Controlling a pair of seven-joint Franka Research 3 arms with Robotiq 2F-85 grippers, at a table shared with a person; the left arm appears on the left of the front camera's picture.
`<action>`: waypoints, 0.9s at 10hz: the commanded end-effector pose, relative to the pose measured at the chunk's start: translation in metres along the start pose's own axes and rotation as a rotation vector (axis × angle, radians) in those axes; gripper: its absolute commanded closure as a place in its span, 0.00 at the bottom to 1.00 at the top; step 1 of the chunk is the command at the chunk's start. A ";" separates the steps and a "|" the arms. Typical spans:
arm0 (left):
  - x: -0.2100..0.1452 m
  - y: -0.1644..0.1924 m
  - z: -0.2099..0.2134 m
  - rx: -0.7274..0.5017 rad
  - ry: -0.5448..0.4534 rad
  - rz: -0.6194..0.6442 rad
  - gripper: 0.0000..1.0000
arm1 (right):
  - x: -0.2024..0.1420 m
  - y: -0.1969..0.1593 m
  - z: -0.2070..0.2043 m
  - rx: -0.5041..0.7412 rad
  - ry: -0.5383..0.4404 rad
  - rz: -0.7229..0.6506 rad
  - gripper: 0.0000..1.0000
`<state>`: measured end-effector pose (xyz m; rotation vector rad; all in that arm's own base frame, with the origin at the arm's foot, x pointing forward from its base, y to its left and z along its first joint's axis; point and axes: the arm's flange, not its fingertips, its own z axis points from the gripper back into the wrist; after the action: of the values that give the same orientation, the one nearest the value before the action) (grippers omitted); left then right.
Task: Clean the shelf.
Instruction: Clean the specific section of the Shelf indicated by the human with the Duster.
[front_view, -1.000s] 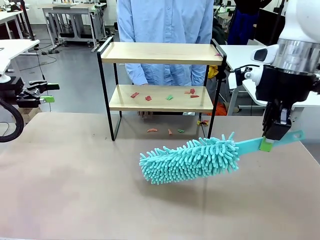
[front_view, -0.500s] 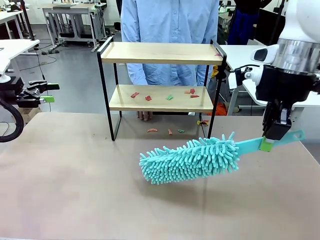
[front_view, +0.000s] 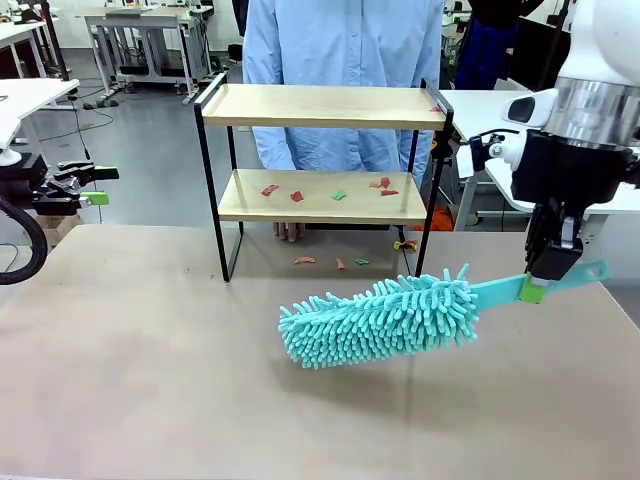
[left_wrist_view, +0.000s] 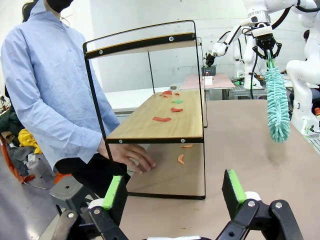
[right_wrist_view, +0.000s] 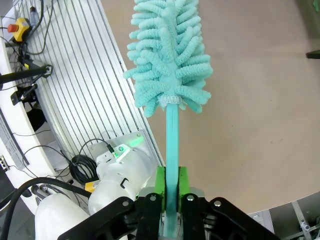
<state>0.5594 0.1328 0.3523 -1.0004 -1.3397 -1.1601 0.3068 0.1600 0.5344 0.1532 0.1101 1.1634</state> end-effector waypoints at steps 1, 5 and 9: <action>0.003 -0.002 -0.001 0.001 -0.004 -0.012 0.00 | 0.000 -0.001 0.004 0.001 0.001 -0.006 0.87; 0.003 -0.002 -0.001 0.001 -0.004 -0.012 0.00 | 0.000 0.000 0.000 0.000 0.000 0.000 0.87; 0.003 -0.002 -0.001 0.001 -0.004 -0.012 0.00 | 0.074 0.021 -0.037 -0.054 -0.158 -0.284 0.87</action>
<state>0.5594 0.1328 0.3522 -1.0005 -1.3396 -1.1601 0.3098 0.2201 0.5132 0.1691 0.0059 0.9393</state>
